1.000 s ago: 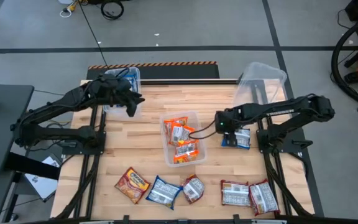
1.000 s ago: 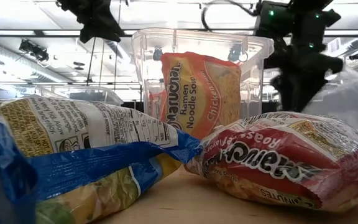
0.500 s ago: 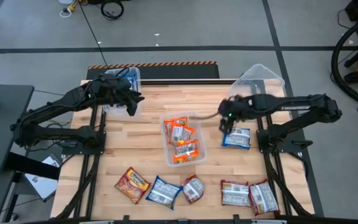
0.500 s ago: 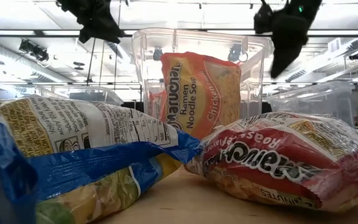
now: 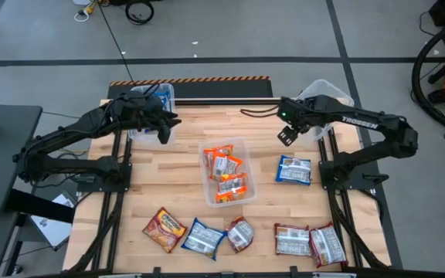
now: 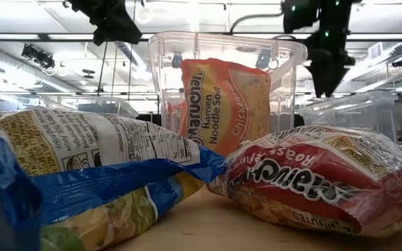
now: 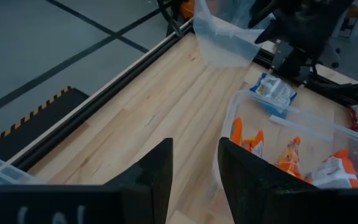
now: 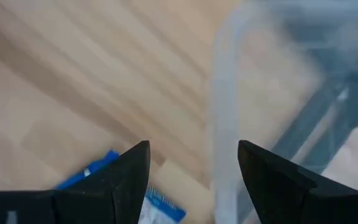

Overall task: Sort Maruchan noodles
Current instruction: Adjust the right transparent bin

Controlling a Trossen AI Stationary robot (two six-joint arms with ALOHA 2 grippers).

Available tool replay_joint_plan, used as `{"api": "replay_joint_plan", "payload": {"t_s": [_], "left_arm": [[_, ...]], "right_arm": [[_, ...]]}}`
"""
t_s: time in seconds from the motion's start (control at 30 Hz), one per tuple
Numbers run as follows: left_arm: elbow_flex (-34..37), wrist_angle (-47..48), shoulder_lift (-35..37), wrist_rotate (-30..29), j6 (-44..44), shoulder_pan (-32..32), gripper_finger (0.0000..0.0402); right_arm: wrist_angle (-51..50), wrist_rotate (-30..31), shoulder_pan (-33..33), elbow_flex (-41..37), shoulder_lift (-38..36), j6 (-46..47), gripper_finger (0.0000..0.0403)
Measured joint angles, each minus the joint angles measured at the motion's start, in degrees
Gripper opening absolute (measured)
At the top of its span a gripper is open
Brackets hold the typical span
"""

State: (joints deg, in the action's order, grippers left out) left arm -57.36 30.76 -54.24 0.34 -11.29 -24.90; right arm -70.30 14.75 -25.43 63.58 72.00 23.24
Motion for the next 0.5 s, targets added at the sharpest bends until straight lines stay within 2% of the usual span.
{"api": "replay_joint_plan", "payload": {"t_s": [0.17,0.27,0.4,0.5], "left_arm": [[0.00,0.00,0.00,0.24,0.59,0.01,0.0133],[0.00,0.00,0.00,0.23,0.71,0.01,0.0133],[0.00,0.02,0.00,0.39,0.42,0.01,0.0133],[0.00,0.04,0.00,0.75,0.37,0.01,0.0133]], "right_arm": [[0.16,-0.23,-2.90,-1.54,3.21,-6.10,0.0242],[-0.03,-0.84,-2.93,-1.54,4.50,-9.20,0.0225],[-1.47,0.45,-2.86,-1.56,4.61,-6.96,0.0194],[-2.35,3.53,-2.43,-1.56,3.60,-5.34,0.0188]]}}
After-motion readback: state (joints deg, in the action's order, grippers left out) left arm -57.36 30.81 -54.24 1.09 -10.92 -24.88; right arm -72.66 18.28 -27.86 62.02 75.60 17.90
